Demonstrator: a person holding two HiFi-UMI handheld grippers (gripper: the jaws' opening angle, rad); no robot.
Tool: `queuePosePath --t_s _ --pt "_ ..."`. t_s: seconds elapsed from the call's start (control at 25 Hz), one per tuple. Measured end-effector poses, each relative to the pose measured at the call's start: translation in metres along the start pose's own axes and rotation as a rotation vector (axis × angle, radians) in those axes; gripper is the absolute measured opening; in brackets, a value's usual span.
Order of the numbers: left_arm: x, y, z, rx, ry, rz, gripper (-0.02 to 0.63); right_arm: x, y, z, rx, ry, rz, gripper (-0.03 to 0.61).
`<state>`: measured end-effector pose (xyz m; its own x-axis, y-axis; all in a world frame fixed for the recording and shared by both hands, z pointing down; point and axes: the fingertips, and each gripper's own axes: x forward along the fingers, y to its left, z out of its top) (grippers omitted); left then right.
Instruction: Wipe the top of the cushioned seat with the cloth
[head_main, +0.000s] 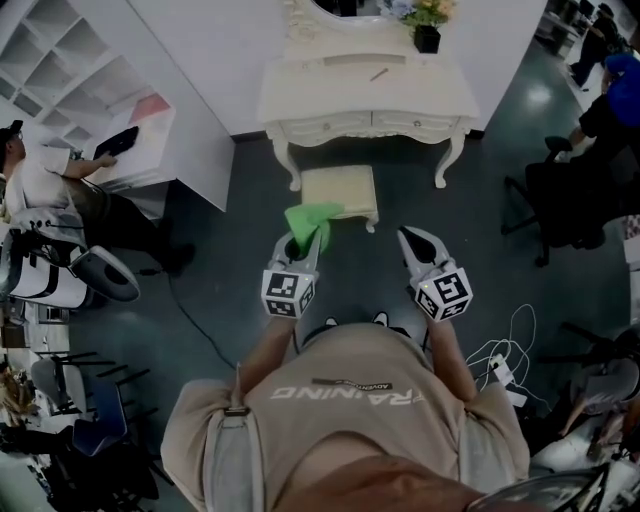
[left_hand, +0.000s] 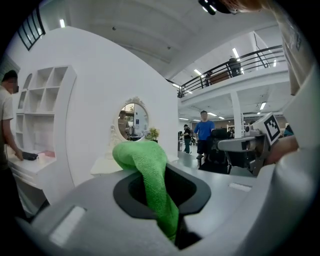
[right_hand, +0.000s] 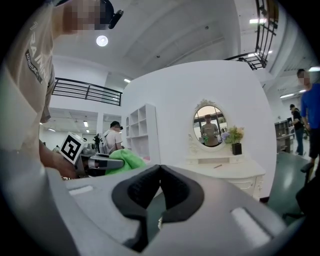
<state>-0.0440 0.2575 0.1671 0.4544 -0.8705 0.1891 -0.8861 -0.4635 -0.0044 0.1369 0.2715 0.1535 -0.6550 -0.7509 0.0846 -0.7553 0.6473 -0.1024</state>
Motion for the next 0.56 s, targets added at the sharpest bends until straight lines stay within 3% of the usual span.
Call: queuePosePath --t_s 0.56 --pt "-0.0069 0.0029 -0.0021 0.016 0.002 -0.004 0.048 -0.0090 0.0092 0.0002 -0.011 0.004 -0.006 0.002"
